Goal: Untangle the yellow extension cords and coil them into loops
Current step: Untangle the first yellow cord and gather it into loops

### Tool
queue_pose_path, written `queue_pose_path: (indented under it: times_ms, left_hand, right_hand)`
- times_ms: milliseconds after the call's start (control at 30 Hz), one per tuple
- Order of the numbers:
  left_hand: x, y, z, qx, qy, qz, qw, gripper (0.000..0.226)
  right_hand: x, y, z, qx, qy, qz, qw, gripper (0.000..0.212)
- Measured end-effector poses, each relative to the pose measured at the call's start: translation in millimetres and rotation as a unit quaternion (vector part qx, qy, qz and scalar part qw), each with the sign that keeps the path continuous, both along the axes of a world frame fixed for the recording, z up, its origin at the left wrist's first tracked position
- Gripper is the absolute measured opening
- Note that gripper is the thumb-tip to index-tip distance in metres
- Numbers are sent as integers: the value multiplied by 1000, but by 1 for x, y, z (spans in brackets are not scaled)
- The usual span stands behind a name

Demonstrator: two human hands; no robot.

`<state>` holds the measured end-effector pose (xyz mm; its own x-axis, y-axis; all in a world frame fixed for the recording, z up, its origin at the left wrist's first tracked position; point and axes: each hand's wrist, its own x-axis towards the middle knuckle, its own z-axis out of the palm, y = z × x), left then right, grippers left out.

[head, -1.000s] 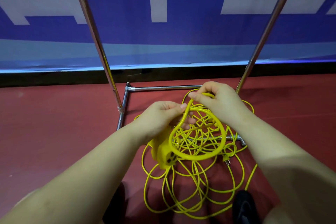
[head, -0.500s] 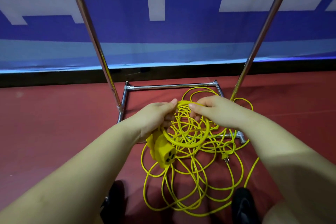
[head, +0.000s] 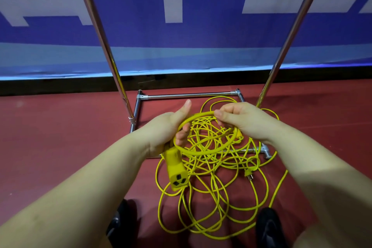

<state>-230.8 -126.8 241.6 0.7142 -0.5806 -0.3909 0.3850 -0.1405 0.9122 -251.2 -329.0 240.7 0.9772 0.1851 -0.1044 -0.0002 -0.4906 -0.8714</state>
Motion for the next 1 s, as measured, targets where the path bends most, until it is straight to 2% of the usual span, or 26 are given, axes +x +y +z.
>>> queue_pose_path:
  times_ms: [133, 300, 467, 567, 667, 800, 833, 900, 967, 1000]
  left_hand:
    - [4, 3, 4, -26, 50, 13, 998, 58]
    - [4, 4, 5, -44, 40, -14, 998, 40]
    - [1, 3, 4, -63, 74, -17, 995, 35]
    - [4, 4, 4, -50, 37, 23, 998, 35]
    - [12, 13, 8, -66, 12, 100, 993, 37]
    - [20, 23, 5, -95, -12, 180, 979, 38]
    - [22, 25, 4, -93, -19, 191, 977, 38]
    - [26, 29, 2, -76, -40, 202, 976, 38]
    - [30, 35, 2, -32, -66, 197, 978, 39]
    - [31, 37, 1, 6, -80, 185, 979, 40]
  right_hand:
    - [3, 1, -3, -8, -3, 3, 1000, 38]
    - [6, 4, -11, -21, 3, -25, 999, 40]
    - [9, 7, -18, -72, -7, -51, 996, 39]
    - [9, 5, -18, -113, -5, -50, 992, 44]
    - [7, 0, -25, -164, 55, -13, 985, 41]
    - [6, -7, -43, -297, 138, 53, 943, 25]
    - [6, -9, -47, -305, 143, 58, 940, 24]
    - [9, -12, -48, -241, 119, 23, 963, 16]
    - [13, -14, -39, -117, 45, -67, 990, 11]
    - [15, -16, -32, -49, -2, -128, 991, 6]
